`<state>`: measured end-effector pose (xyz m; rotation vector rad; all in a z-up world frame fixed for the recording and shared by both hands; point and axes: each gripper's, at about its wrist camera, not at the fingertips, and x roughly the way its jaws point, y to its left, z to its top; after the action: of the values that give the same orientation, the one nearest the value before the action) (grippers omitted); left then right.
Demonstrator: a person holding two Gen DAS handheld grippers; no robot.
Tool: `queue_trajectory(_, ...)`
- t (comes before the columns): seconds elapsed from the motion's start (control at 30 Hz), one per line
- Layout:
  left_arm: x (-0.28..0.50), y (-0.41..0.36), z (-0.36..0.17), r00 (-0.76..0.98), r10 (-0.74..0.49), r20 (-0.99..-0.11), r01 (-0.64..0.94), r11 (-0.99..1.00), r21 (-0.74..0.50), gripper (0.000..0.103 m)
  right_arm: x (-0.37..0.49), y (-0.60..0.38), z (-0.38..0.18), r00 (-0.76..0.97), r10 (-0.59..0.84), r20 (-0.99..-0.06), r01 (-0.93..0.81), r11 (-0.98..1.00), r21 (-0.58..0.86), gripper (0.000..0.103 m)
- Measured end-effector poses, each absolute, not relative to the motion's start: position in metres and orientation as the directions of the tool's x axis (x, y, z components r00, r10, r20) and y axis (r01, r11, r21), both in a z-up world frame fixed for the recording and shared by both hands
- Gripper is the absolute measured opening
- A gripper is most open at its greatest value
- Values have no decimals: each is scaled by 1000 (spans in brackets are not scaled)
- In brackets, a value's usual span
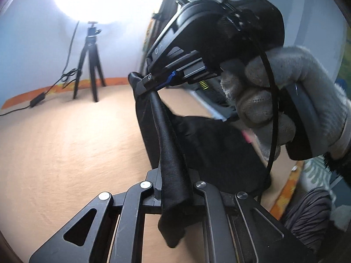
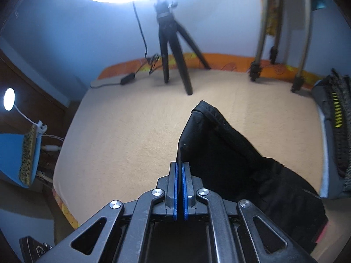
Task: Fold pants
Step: 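Grasp the folded edge with the left gripper while the right gripper holds, then lift both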
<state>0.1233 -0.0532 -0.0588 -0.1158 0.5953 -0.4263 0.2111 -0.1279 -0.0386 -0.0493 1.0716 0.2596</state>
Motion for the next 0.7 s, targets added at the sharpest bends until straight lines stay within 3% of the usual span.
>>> queue_trajectory(0.43, 122, -144, -61, 676, -519, -524, 491, 847, -205, 8, 161, -235, -13, 544, 187, -818, -159, 980, 118, 1)
queue_trajectory(0.7, 119, -206, -84, 623, -538, -568, 553, 817, -166, 8, 129, -321, -32, 584, 138, -800, -55, 990, 130, 1)
